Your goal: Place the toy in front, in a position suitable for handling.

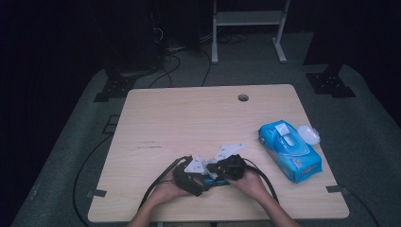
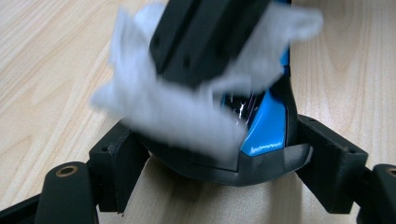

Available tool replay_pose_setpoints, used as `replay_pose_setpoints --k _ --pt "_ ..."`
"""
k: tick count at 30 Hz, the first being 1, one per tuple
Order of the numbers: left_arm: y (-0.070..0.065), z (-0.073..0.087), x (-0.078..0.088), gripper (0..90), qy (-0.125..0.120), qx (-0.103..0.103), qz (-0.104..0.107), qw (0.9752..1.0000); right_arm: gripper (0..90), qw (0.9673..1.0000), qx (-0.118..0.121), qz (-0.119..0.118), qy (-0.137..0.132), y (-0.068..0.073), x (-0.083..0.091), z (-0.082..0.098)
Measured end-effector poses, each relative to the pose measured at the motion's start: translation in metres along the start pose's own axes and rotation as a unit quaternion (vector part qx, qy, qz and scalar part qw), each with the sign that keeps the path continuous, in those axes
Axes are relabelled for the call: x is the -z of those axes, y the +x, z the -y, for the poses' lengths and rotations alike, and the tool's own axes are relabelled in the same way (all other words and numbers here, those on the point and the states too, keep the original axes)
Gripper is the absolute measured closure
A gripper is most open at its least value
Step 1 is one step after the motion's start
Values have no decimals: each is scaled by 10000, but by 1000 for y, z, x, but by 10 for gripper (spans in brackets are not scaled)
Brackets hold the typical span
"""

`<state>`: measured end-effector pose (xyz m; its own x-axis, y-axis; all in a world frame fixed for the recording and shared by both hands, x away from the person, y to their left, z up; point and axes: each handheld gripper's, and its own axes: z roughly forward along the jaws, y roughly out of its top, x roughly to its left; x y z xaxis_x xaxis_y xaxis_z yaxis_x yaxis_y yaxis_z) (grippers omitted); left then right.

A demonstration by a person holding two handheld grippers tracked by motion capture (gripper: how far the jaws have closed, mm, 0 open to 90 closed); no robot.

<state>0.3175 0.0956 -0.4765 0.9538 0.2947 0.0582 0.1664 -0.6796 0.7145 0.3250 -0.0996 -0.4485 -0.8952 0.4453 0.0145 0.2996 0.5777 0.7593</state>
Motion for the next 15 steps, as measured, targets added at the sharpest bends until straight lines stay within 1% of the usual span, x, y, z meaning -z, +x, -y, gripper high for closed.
replay_pose_setpoints --k 1,2,3,4,5,6,7,10,11,13,15 --pt "0 0 0 222 2 -1 -1 10000 866 10000 -33 27 -23 -3 4 3" --pt "0 0 0 222 4 3 -2 10000 866 9999 -107 108 -56 -8 11 8" --pt "0 0 0 222 3 -5 -3 10000 866 9999 -107 108 -56 -8 11 8" --pt "0 0 0 222 5 -2 0 10000 866 9998 -136 157 -63 -11 15 10" --pt "0 0 0 222 18 -15 -2 10000 866 9994 -210 269 -35 -17 21 16" --pt "0 0 0 222 18 -15 -2 10000 866 9994 -210 269 -35 -17 21 16" --pt "0 0 1 222 19 -16 -5 10000 866 9992 -215 331 -9 -20 24 20" --pt "0 0 0 219 7 -1 -19 10000 865 9983 -371 445 71 -29 33 32" --pt "-1 -1 -1 216 6 -16 -34 10000 865 9977 -527 424 11 -33 39 41" --pt "-1 -1 -1 215 21 -24 -38 10000 865 9975 -553 436 10 -33 41 43" --pt "0 -1 0 216 24 -12 -26 10000 865 9973 -527 500 49 -33 46 48"
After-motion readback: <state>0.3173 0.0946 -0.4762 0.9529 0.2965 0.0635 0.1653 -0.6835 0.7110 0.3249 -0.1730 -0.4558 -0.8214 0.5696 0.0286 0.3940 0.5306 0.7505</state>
